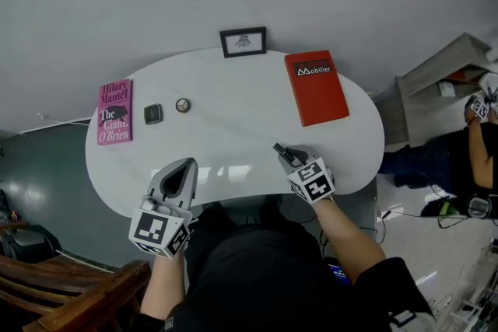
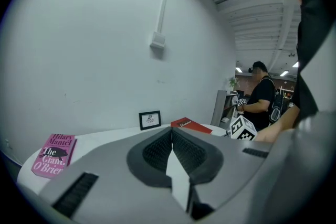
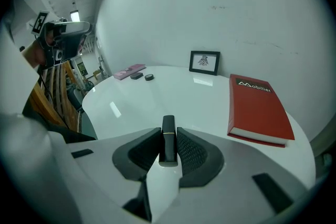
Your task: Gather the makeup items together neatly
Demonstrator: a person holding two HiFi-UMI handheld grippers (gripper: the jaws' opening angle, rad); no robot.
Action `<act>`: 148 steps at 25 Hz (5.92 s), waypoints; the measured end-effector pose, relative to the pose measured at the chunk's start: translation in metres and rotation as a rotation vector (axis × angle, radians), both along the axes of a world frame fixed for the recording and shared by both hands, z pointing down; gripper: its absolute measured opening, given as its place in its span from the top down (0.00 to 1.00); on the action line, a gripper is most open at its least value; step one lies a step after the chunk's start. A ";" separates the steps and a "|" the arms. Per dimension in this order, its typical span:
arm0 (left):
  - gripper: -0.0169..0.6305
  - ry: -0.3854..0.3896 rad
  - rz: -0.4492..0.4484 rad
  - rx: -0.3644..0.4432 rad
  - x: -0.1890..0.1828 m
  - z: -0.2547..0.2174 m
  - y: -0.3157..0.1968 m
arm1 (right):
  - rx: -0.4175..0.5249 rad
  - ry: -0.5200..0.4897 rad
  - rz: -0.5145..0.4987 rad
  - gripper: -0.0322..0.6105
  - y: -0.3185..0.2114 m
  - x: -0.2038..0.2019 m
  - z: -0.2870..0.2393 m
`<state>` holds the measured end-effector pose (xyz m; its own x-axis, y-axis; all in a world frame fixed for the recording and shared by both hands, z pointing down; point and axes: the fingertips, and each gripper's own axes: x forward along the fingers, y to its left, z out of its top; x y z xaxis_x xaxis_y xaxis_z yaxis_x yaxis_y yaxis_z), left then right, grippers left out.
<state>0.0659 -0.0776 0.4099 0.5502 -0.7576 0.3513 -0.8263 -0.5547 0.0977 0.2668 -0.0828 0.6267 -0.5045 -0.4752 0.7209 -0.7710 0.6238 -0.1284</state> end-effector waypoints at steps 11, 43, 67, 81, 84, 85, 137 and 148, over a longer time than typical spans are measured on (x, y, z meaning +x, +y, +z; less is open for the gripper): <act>0.95 0.013 0.092 0.062 -0.121 -0.011 -0.007 | 0.047 0.000 0.120 0.79 -0.013 -0.098 -0.040; 0.95 0.121 0.180 0.012 -0.220 0.017 -0.092 | 0.108 -0.009 0.258 0.79 -0.135 -0.221 -0.061; 0.95 0.046 0.128 -0.131 -0.220 0.065 -0.117 | -0.006 -0.049 0.334 0.77 -0.201 -0.241 0.041; 0.95 0.060 0.125 -0.119 -0.218 0.058 -0.115 | -0.056 -0.063 0.338 0.78 -0.175 -0.240 0.042; 0.95 0.060 0.126 -0.113 -0.218 0.056 -0.114 | -0.057 -0.065 0.344 0.79 -0.174 -0.241 0.042; 0.95 0.062 0.125 -0.116 -0.218 0.056 -0.113 | -0.058 -0.067 0.347 0.79 -0.174 -0.240 0.043; 0.95 0.096 0.053 -0.053 -0.276 0.029 -0.070 | -0.027 -0.009 0.195 0.66 -0.184 -0.320 0.013; 0.95 0.149 0.135 0.036 -0.273 0.008 -0.047 | 0.195 -0.175 0.277 0.78 -0.138 -0.286 -0.112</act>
